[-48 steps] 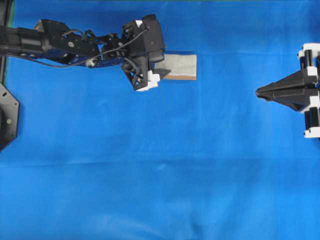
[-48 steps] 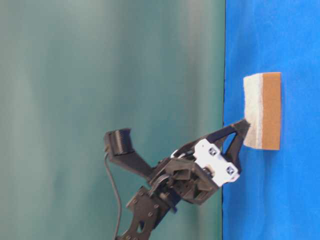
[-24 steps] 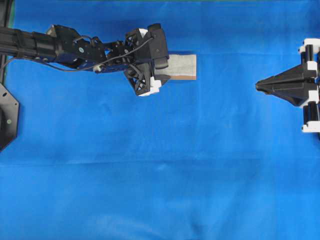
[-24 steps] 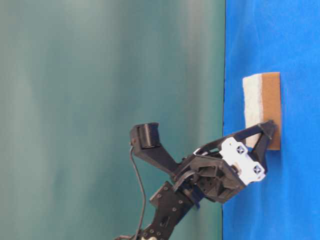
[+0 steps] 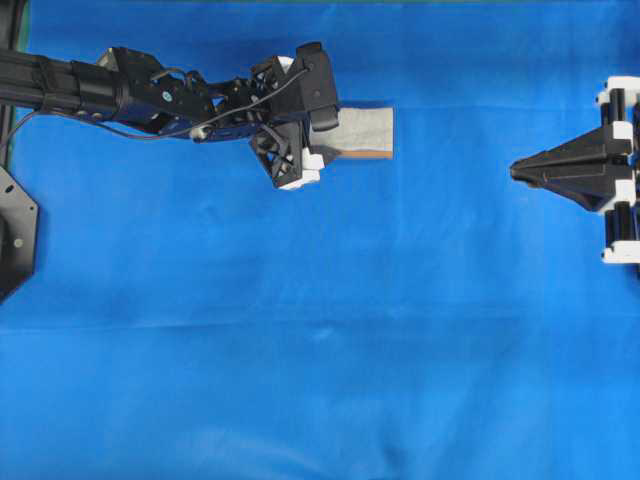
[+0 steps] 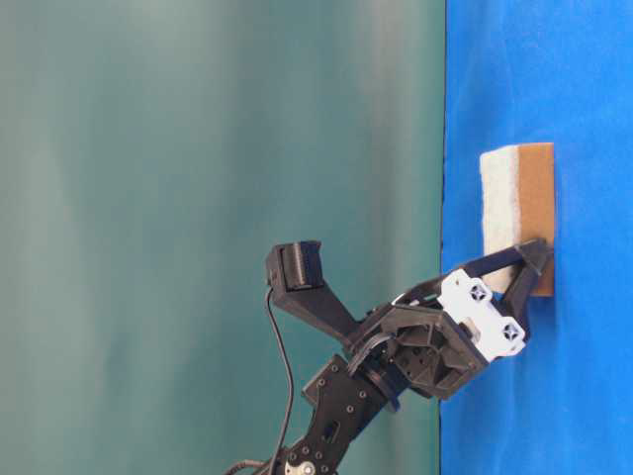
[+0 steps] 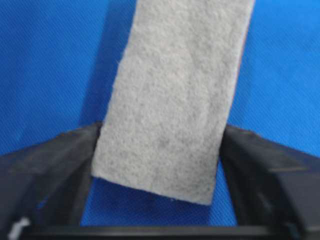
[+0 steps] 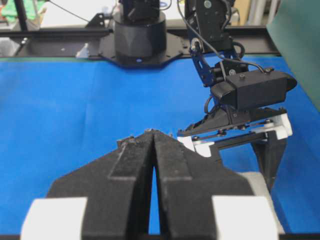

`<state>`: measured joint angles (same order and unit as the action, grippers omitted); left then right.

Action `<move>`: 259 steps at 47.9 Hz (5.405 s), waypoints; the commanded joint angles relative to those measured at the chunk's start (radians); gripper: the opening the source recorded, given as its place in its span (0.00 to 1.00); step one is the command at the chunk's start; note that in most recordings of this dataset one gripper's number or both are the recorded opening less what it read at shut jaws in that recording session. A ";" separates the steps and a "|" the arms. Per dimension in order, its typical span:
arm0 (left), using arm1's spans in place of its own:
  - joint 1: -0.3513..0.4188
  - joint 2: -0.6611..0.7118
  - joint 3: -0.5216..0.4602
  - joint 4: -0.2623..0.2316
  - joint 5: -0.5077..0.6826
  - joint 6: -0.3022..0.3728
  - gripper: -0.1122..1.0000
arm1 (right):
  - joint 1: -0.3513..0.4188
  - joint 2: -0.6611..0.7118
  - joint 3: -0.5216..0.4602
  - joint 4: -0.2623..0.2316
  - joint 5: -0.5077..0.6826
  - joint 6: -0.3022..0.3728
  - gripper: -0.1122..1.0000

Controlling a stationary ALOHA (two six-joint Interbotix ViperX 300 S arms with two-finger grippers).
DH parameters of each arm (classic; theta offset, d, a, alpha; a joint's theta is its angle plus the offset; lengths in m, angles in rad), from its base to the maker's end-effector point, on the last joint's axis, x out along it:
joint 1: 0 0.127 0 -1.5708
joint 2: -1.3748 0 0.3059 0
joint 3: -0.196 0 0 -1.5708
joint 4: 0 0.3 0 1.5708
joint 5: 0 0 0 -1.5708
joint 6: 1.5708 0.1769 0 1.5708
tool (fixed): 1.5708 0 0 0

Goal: Hand over the sponge with the left arm and wipe it with the right arm.
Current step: 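Lift the sponge with the left gripper and hold it toward the right, then move the right gripper to the sponge's free end and grasp it, then open the left gripper and pull it back, leaving sponge in right, then rub the sponge back and forth on the table with the right gripper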

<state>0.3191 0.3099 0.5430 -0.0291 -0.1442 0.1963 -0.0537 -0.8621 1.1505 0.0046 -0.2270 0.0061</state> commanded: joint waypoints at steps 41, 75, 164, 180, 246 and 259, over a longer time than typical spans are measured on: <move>-0.202 -0.377 -0.069 -0.002 0.319 -0.161 0.52 | -0.002 0.003 -0.026 0.003 0.009 0.002 0.10; -0.255 -0.380 -0.064 -0.002 0.325 -0.265 0.52 | 0.054 0.143 -0.133 0.005 0.020 0.048 0.10; -0.255 -0.380 -0.064 -0.002 0.325 -0.259 0.50 | -0.002 0.663 -0.397 0.026 0.144 0.038 0.76; -0.255 -0.380 -0.067 -0.002 0.324 -0.258 0.48 | -0.002 0.663 -0.399 0.025 0.183 0.029 0.53; -0.265 -0.683 0.268 0.000 0.178 -0.262 0.90 | -0.008 0.615 -0.325 0.029 0.250 0.046 0.43; -0.265 -0.681 0.275 0.000 0.150 -0.256 0.90 | -0.018 0.830 -0.382 0.031 0.120 0.046 0.43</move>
<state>0.0568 -0.3636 0.8268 -0.0291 0.0230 -0.0614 -0.0736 -0.0660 0.8038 0.0322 -0.0706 0.0522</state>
